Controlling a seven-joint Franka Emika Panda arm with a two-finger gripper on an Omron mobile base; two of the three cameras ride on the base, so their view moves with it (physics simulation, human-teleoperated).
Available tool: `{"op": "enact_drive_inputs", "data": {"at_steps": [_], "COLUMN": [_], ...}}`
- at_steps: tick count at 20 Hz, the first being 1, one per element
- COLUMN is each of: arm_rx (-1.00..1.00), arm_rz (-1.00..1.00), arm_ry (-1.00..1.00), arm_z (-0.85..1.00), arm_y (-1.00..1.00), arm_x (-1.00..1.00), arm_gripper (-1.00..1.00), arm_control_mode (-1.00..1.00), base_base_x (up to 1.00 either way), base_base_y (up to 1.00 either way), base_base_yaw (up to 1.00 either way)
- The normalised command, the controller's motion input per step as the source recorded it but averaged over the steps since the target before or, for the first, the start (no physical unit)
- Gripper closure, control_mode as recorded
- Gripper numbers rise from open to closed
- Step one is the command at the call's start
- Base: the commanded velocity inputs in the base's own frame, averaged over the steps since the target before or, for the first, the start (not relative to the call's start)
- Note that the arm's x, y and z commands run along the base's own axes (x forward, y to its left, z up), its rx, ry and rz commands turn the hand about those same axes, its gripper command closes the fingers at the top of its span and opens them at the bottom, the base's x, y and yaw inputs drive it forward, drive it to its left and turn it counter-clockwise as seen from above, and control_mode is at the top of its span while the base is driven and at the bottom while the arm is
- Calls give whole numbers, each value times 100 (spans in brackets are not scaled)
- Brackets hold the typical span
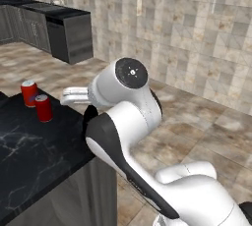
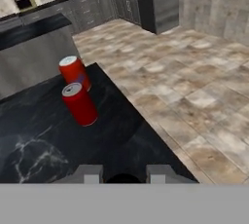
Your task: Move the drinks to the dining counter.
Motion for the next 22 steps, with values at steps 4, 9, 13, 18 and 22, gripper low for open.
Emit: {"op": "enact_drive_inputs", "data": {"at_steps": [4, 9, 13, 18, 22], "arm_rx": [-4, -13, -11, 0, 0], "arm_rz": [-5, -9, -8, -1, 0], "arm_ry": [4, 0, 0, 14, 5], "arm_z": [0, 0, 0, 0, 0], "arm_y": [13, 14, 5, 0, 0], "arm_x": [1, 0, 1, 16, 11], "arm_gripper": [100, 100, 100, 100, 100], "arm_control_mode": [-100, -100, -100, -100, -100], "base_base_x": [0, 0, 0, 0, 0], "base_base_y": [0, 0, 0, 0, 0], "base_base_yaw": [0, 0, 0, 0, 0]}}
